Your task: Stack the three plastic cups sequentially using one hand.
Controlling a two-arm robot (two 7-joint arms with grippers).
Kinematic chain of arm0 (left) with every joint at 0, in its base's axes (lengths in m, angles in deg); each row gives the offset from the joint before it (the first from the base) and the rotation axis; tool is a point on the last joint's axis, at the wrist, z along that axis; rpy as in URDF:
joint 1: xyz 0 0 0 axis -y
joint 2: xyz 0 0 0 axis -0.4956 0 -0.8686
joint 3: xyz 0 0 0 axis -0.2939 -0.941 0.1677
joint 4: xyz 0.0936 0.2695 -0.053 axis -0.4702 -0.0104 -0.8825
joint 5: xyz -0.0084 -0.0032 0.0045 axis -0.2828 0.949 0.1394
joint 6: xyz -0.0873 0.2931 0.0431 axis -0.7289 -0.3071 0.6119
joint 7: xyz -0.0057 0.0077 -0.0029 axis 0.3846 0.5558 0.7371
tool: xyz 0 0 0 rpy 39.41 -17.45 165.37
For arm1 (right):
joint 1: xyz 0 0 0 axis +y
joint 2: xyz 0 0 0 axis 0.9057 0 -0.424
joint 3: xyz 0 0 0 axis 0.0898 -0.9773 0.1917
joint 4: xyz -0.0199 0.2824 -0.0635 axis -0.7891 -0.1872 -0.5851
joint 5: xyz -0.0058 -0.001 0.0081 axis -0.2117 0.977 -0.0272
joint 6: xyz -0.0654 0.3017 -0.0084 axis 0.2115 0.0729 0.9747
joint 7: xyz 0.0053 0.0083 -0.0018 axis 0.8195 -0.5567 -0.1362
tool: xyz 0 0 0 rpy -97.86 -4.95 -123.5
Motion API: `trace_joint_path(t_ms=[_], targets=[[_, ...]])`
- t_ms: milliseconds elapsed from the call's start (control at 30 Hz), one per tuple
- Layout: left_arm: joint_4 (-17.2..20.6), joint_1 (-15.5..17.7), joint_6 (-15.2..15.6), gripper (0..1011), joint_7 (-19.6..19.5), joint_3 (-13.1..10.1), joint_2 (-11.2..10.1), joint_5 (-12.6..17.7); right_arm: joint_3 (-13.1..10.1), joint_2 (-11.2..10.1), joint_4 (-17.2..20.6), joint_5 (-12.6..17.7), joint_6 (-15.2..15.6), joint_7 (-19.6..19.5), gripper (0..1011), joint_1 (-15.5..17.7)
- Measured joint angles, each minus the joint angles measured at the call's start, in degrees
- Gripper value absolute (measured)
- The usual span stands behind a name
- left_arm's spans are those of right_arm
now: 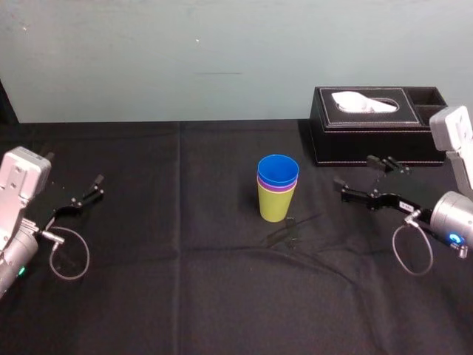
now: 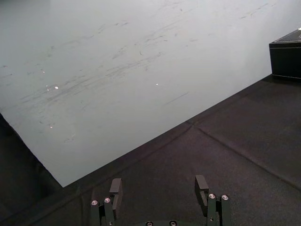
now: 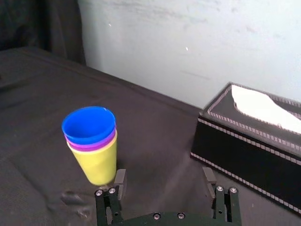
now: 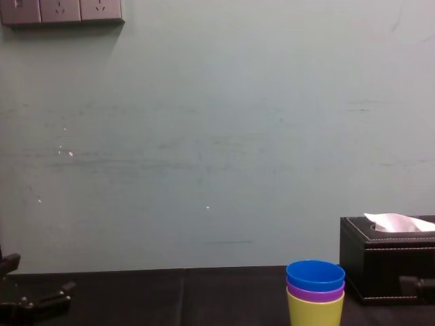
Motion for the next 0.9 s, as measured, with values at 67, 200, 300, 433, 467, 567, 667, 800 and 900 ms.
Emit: trace_joint_path(t_ms=[67, 200, 300, 433, 467, 567, 667, 800, 900], targets=[[0.0, 0.0, 0.0, 1012, 0.0, 0.0, 0.0, 0.0, -0.1, 0.3, -1.1, -0.1, -0.2, 0.1, 1003, 0.1], [0.0, 0.0, 0.0, 1012, 0.0, 0.0, 0.0, 0.0, -0.1, 0.4, -1.6, -0.1, -0.3, 0.2, 1003, 0.1], [0.0, 0.0, 0.0, 1011, 0.0, 0.0, 0.0, 0.0, -0.1, 0.4, -1.4, -0.1, -0.3, 0.2, 1002, 0.1], [0.0, 0.0, 0.0, 1011, 0.0, 0.0, 0.0, 0.0, 0.0, 0.3, -1.2, -0.1, -0.2, 0.3, 1003, 0.1], [0.0, 0.0, 0.0, 1011, 0.0, 0.0, 0.0, 0.0, 0.0, 0.3, -1.1, -0.2, -0.2, 0.3, 1003, 0.0], [0.0, 0.0, 0.0, 1011, 0.0, 0.0, 0.0, 0.0, 0.0, 0.3, -1.0, -0.2, -0.2, 0.3, 1002, 0.0], [0.0, 0.0, 0.0, 1011, 0.0, 0.0, 0.0, 0.0, 0.0, 0.3, -1.0, -0.2, -0.2, 0.3, 1003, 0.0], [0.0, 0.0, 0.0, 1012, 0.0, 0.0, 0.0, 0.0, 0.0, 0.3, -0.9, -0.2, -0.2, 0.3, 1003, 0.0], [0.0, 0.0, 0.0, 1011, 0.0, 0.0, 0.0, 0.0, 0.0, 0.2, -0.8, -0.2, -0.1, 0.3, 1003, 0.0]])
